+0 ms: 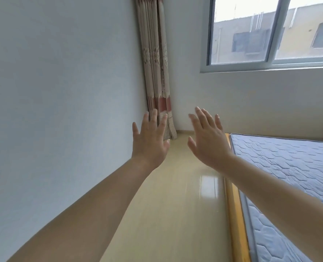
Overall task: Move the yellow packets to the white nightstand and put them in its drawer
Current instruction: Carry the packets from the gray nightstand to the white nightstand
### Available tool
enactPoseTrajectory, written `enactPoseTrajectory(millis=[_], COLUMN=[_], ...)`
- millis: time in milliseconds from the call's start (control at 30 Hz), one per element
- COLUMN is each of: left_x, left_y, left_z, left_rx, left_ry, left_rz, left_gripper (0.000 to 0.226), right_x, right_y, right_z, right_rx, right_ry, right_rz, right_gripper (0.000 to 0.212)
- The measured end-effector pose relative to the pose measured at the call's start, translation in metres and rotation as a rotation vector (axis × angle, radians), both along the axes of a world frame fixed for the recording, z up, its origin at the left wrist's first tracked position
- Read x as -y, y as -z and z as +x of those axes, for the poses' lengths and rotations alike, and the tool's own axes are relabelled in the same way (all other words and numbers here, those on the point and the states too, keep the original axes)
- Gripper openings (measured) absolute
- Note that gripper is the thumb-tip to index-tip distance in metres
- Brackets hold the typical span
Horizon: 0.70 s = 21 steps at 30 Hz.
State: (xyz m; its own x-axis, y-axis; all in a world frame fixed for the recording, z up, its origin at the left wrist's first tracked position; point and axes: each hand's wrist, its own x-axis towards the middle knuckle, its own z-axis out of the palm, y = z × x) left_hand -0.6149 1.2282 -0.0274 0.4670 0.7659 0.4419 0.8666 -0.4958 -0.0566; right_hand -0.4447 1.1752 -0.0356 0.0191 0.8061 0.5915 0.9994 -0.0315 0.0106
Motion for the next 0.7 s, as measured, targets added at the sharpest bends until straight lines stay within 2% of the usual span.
enactPoseTrajectory(millis=[167, 367, 567, 700], left_x=[-0.127, -0.282, -0.463, -0.576], left_y=[-0.027, -0.028, -0.026, -0.037], left_z=[0.013, 0.046, 0.101, 0.152], left_rx=[0.058, 0.075, 0.085, 0.065], left_ry=[0.059, 0.142, 0.302, 0.396], left_rz=[0.057, 0.121, 0.158, 0.116], left_gripper=[0.071, 0.072, 0.076, 0.076], right_x=[-0.119, -0.266, -0.438, -0.538], right_y=[-0.027, -0.030, -0.030, -0.040], right_z=[0.013, 0.036, 0.078, 0.122], right_rx=[-0.041, -0.025, -0.026, -0.046], right_ry=[0.056, 0.136, 0.259, 0.356], right_rz=[0.013, 0.044, 0.073, 0.075], right_gripper=[0.064, 0.064, 0.063, 0.061])
